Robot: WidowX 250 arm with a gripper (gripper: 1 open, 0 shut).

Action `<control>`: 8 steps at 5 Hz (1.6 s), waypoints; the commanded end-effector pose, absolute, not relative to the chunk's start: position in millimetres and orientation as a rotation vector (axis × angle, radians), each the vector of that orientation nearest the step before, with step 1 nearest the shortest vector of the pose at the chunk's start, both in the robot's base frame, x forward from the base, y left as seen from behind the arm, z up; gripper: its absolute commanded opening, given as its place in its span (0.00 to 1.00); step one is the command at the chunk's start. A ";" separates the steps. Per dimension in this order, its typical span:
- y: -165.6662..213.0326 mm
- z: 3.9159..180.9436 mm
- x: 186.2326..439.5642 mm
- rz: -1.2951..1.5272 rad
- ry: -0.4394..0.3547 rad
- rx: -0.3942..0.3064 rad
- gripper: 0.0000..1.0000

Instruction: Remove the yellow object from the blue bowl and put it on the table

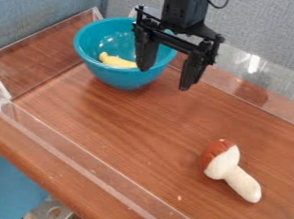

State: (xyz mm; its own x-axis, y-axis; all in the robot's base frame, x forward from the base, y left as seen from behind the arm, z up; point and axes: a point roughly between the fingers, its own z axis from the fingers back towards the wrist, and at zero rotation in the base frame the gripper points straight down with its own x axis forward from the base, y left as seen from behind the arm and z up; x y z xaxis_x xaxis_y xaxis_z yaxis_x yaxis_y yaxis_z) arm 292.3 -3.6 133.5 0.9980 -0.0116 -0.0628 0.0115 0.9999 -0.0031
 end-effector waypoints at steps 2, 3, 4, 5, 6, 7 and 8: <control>44.4 123.1 326.5 0.080 0.053 0.007 1.00; 74.1 119.4 341.0 0.119 0.040 0.015 1.00; 89.8 113.4 355.9 0.144 0.035 0.022 1.00; 91.7 106.4 367.9 0.162 0.039 0.031 1.00; 96.3 96.8 377.1 0.182 0.047 0.042 1.00; 102.5 88.5 384.4 0.199 0.055 0.052 1.00; 109.9 79.8 388.8 0.216 0.065 0.063 1.00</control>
